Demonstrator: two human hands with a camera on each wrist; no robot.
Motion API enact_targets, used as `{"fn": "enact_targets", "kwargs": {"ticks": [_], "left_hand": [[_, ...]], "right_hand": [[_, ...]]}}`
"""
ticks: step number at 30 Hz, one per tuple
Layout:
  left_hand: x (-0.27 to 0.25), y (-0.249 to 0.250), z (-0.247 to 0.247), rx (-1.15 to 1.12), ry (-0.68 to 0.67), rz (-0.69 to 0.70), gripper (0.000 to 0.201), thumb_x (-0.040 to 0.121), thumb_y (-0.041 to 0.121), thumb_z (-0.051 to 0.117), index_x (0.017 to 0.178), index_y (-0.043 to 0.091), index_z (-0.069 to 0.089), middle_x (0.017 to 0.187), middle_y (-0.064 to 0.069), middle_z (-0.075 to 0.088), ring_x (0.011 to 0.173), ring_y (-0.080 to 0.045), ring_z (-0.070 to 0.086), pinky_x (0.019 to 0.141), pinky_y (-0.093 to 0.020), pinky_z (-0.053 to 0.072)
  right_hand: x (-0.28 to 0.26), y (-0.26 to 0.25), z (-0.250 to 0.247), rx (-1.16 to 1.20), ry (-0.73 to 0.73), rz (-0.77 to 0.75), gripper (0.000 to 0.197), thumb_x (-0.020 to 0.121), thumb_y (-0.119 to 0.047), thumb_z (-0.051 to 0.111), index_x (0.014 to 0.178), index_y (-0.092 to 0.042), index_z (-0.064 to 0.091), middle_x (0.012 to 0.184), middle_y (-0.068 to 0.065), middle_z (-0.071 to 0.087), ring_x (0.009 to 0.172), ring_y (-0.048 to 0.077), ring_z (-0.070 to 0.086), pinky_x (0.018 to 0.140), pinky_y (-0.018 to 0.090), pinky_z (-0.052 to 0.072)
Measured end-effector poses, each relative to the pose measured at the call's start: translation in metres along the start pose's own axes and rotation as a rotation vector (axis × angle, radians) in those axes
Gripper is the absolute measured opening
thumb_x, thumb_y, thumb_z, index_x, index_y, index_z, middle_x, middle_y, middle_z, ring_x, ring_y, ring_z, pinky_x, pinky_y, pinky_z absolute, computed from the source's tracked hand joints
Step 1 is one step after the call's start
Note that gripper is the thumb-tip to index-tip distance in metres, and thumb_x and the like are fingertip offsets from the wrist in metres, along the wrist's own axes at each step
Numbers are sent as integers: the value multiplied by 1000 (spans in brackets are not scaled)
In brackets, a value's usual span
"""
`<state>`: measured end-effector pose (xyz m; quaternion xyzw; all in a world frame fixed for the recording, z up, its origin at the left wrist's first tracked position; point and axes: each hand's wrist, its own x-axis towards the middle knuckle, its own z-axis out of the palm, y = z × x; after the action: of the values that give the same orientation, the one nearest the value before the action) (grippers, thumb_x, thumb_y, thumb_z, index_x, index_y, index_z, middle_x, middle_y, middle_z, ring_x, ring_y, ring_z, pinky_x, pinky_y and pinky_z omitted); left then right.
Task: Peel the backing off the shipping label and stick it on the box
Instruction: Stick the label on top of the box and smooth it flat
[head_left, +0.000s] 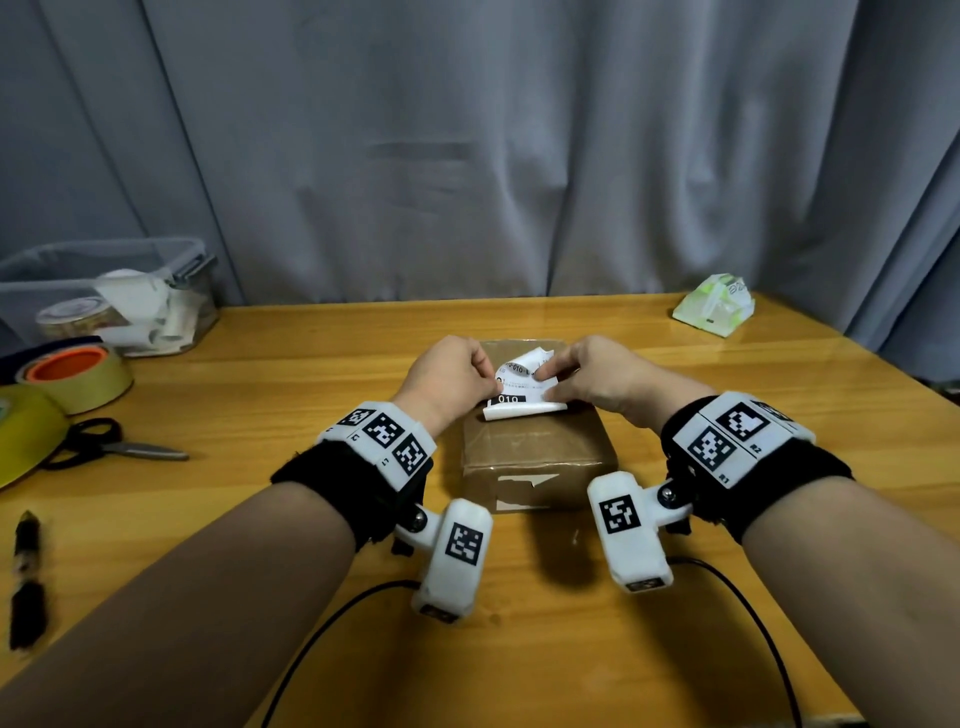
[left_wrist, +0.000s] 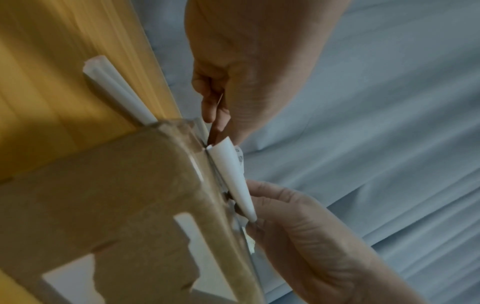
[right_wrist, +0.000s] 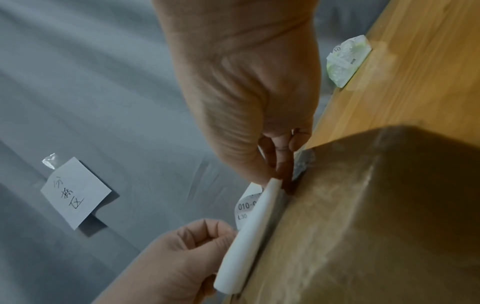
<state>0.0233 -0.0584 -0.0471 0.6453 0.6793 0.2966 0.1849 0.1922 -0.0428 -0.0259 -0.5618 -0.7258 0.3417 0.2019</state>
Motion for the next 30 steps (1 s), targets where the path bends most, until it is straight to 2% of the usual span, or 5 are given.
{"fn": "enact_targets", "kwargs": {"ticks": [10, 15, 21, 25, 30], "left_hand": [[-2, -2, 2, 180, 0, 91, 28, 75, 27, 74, 60, 25, 51, 65, 11, 55, 88, -24, 63, 80, -35, 53], [-3, -19, 1, 156, 4, 163, 15, 77, 35, 73, 74, 24, 62, 87, 1, 51, 97, -21, 49, 91, -29, 38], [-7, -19, 4, 71, -33, 340, 9, 79, 29, 72, 81, 26, 63, 82, 12, 40, 100, -16, 41, 94, -28, 37], [-6, -15, 8, 70, -157, 345, 24, 80, 37, 68, 101, 28, 72, 81, 15, 41, 100, -14, 39, 96, -28, 34], [-7, -22, 2, 183, -122, 257, 42, 83, 51, 57, 122, 35, 61, 86, 9, 39, 96, -13, 34, 90, -28, 27]], "right_hand": [[1, -2, -2, -104, -49, -30, 31, 85, -8, 66, 115, -9, 67, 125, 5, 63, 101, 11, 51, 86, 21, 37], [0, 8, -4, -65, -51, -40, 27, 85, -13, 66, 111, -9, 69, 109, 2, 64, 93, 9, 53, 84, 20, 41], [-3, 12, -1, 32, -41, -51, 25, 87, -12, 63, 110, -6, 69, 106, 5, 64, 90, 10, 53, 66, 7, 40], [-4, 13, 0, 42, -26, -41, 27, 87, -14, 64, 112, -7, 69, 110, 5, 67, 95, 10, 54, 74, 15, 43], [-2, 18, 3, -131, 7, -123, 26, 90, -28, 60, 108, -14, 72, 99, -5, 65, 100, 13, 56, 87, 24, 46]]}}
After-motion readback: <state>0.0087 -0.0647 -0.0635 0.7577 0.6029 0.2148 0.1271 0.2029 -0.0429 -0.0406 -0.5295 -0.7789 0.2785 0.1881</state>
